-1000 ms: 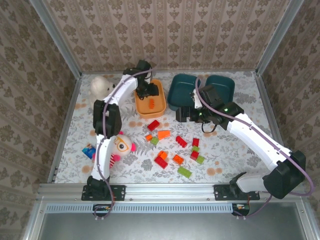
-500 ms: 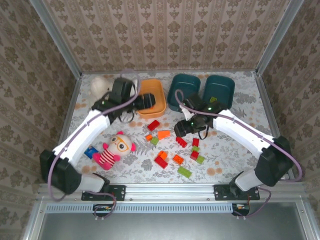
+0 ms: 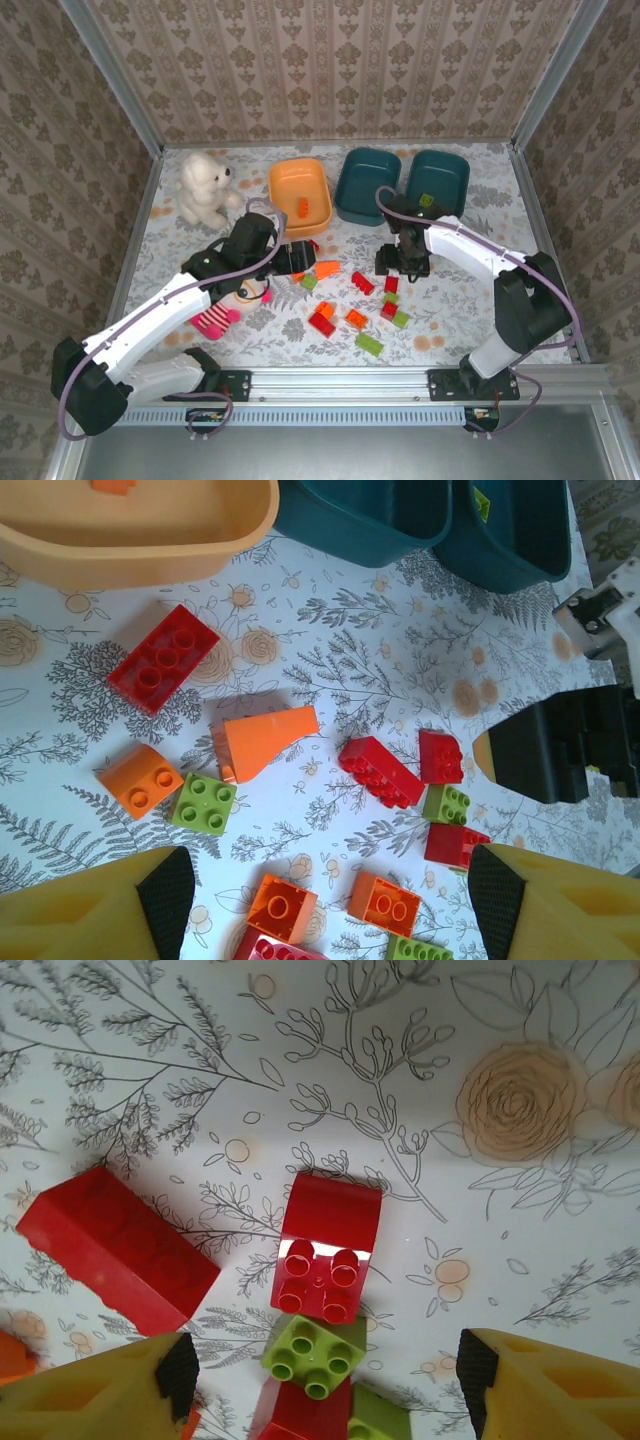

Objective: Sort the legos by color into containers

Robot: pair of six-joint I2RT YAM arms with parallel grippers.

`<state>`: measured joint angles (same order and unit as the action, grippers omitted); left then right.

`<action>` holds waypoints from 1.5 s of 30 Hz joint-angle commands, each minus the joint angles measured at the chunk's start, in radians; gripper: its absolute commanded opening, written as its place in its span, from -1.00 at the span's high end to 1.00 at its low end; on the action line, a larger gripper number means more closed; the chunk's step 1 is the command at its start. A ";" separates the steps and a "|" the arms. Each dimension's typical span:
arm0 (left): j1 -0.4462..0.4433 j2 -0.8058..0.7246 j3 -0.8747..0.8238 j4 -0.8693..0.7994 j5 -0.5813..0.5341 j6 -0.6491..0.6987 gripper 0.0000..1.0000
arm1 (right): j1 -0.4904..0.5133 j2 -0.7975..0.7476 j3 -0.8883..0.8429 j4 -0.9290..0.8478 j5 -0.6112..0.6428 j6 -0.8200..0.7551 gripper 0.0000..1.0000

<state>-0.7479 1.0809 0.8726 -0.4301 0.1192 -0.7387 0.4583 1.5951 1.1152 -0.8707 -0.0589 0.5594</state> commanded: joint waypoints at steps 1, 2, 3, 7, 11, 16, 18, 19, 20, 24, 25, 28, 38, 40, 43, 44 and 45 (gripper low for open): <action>-0.017 0.005 0.024 0.046 0.000 0.031 -0.52 | 0.001 0.057 -0.005 0.050 -0.078 0.141 -0.45; -0.019 0.006 0.022 0.056 0.010 0.035 -0.52 | 0.000 0.072 -0.007 0.062 -0.086 0.156 -0.45; -0.023 0.005 0.021 0.063 0.016 0.038 -0.52 | 0.002 0.084 -0.009 0.072 -0.088 0.166 -0.45; -0.030 0.001 0.010 0.082 0.030 0.036 -0.53 | -0.003 0.127 -0.008 0.054 -0.044 0.202 -0.41; -0.031 0.001 0.010 0.087 0.030 0.035 -0.53 | -0.006 0.140 -0.024 0.054 -0.027 0.219 -0.27; -0.031 0.004 0.014 0.087 0.030 0.036 -0.53 | -0.006 0.161 -0.044 0.070 -0.032 0.233 -0.13; -0.032 0.004 0.013 0.087 0.030 0.039 -0.53 | -0.004 0.171 -0.054 0.086 -0.036 0.242 -0.08; -0.032 0.004 0.013 0.087 0.028 0.039 -0.53 | -0.006 0.173 -0.057 0.091 -0.035 0.246 -0.04; -0.032 0.005 0.015 0.088 0.027 0.038 -0.53 | -0.006 0.173 -0.058 0.098 -0.031 0.249 0.04; -0.032 0.005 0.021 0.089 0.023 0.039 -0.53 | 0.002 0.141 -0.023 0.086 0.018 0.229 0.39; -0.031 0.005 0.024 0.091 0.016 0.038 -0.53 | 0.008 0.127 0.003 0.068 0.045 0.213 0.43; -0.019 0.008 0.049 0.092 -0.014 0.028 -0.57 | 0.026 0.089 0.113 0.006 0.127 0.163 0.48; 0.176 0.136 0.176 0.127 0.069 -0.012 -0.59 | -0.027 0.362 0.641 -0.073 0.174 0.035 0.52; 0.200 0.171 0.209 0.116 0.085 -0.004 -0.59 | -0.045 0.458 0.748 -0.075 0.168 0.026 0.52; 0.218 0.201 0.241 0.116 0.095 0.010 -0.60 | -0.079 0.613 0.924 -0.103 0.137 0.013 0.51; 0.221 0.210 0.249 0.117 0.101 0.012 -0.59 | -0.090 0.666 0.977 -0.117 0.126 0.008 0.50; 0.223 0.216 0.254 0.118 0.104 0.017 -0.59 | -0.097 0.706 1.031 -0.126 0.112 0.003 0.48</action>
<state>-0.5335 1.2884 1.0836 -0.3222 0.1844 -0.7341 0.3847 2.2089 2.0399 -0.9150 0.0723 0.5991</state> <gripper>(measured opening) 0.797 0.304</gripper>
